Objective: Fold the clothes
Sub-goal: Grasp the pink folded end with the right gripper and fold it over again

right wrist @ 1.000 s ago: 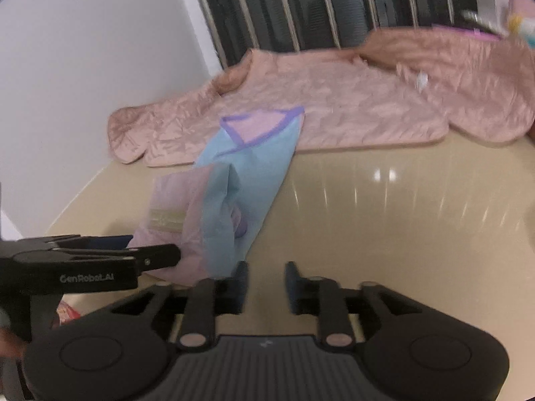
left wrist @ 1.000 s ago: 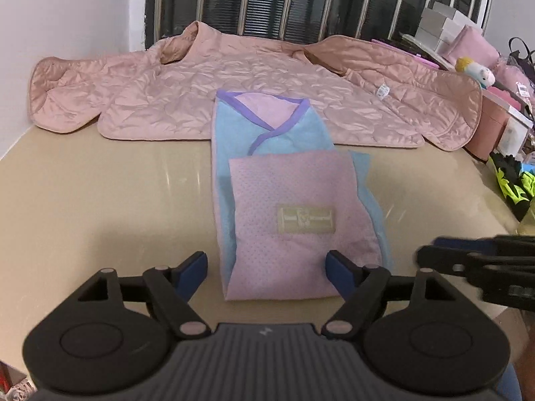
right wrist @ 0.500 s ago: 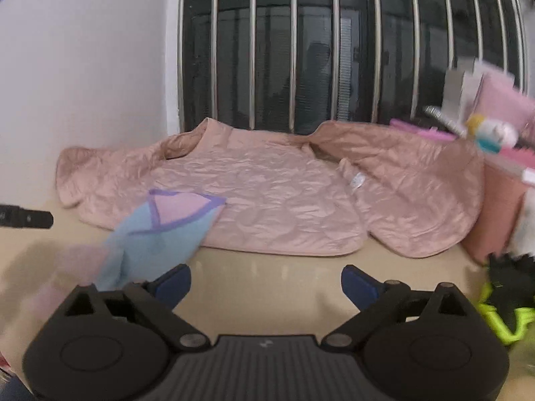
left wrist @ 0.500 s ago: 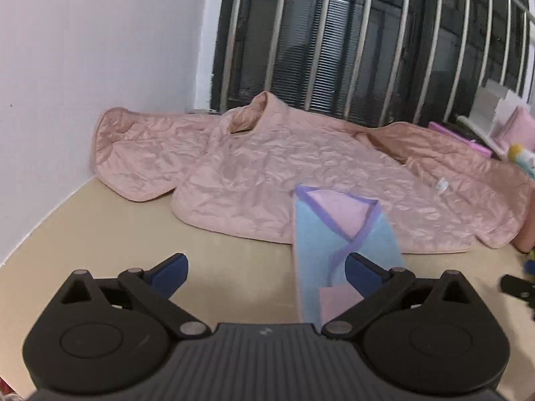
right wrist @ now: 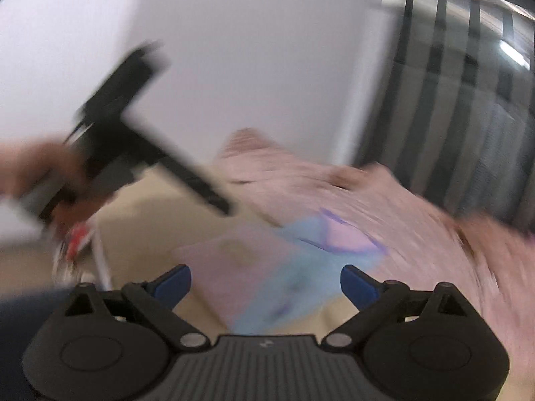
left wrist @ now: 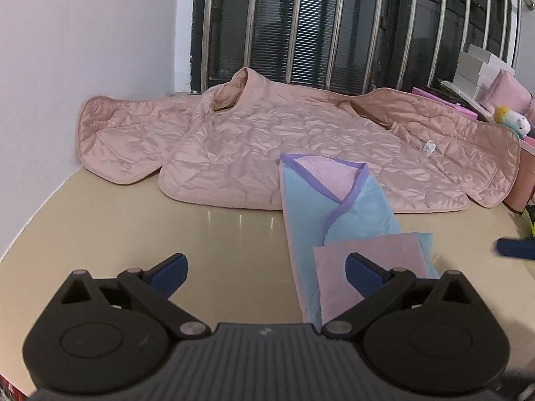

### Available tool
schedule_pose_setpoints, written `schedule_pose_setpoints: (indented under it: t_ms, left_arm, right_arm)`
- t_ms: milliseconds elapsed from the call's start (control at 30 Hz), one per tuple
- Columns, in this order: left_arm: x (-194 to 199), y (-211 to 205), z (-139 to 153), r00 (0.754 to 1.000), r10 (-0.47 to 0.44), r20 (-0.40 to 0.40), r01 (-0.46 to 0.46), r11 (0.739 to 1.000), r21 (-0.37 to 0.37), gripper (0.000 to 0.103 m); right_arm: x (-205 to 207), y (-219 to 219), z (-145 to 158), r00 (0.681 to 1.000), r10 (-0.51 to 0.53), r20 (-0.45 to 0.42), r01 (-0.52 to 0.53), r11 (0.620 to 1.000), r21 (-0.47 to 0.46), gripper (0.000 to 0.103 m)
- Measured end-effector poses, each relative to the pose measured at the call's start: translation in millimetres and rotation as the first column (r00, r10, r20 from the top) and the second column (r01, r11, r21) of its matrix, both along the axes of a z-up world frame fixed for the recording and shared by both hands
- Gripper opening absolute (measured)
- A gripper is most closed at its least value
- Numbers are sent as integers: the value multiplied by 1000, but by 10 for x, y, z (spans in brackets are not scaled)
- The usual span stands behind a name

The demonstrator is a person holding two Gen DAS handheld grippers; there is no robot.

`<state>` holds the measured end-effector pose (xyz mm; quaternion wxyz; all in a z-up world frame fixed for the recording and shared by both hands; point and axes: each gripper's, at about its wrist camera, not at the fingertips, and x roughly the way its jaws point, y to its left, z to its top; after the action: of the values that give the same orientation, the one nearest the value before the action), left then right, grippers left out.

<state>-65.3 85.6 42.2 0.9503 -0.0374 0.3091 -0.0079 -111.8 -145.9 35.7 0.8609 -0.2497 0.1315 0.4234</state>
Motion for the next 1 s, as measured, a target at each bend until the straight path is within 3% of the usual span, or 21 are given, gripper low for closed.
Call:
schedule_pose_setpoints:
  t_ms: [100, 267, 367, 467, 500, 667, 800, 867, 933, 1000]
  left_arm:
    - [-34, -16, 19, 1000, -9, 0, 9, 1000, -3, 102]
    - [-216, -29, 9, 994, -103, 33, 102, 994, 27, 102]
    - [-360, -73, -48, 981, -190, 50, 187, 981, 60, 102]
    - [-525, -177, -105, 946, -313, 80, 305, 948, 92, 102]
    - [-568, -242, -124, 933, -349, 90, 337, 933, 124, 102]
    - [-763, -573, -224, 852, -513, 109, 466, 836, 290, 102]
    - [-970, -784, -273, 787, -604, 124, 513, 754, 411, 102]
    - [-1083, -882, -325, 747, -653, 124, 531, 699, 480, 102]
    - [-1177, -1001, -421, 705, -701, 112, 532, 626, 569, 102]
    - [-1200, -1124, -551, 682, -728, 74, 517, 551, 656, 102]
  right_arm:
    - [126, 270, -68, 996, 85, -22, -87, 990, -115, 83]
    - [377, 281, -104, 988, 65, -140, -77, 993, -89, 67]
    - [529, 271, -121, 976, 48, -213, -63, 996, -66, 46]
    - [681, 260, -139, 958, 33, -286, -48, 998, -45, 22]
    - [708, 218, -124, 949, 36, -314, -45, 999, -23, 19]
    - [764, -27, -30, 895, 69, -442, -35, 996, 85, 12]
    - [746, -215, 49, 840, 142, -524, -54, 982, 179, 12]
    - [685, -296, 92, 820, 173, -546, -73, 977, 200, 11]
    - [631, -364, 123, 799, 202, -566, -91, 972, 218, 11]
    - [593, -370, 116, 789, 210, -578, -110, 973, 203, 11]
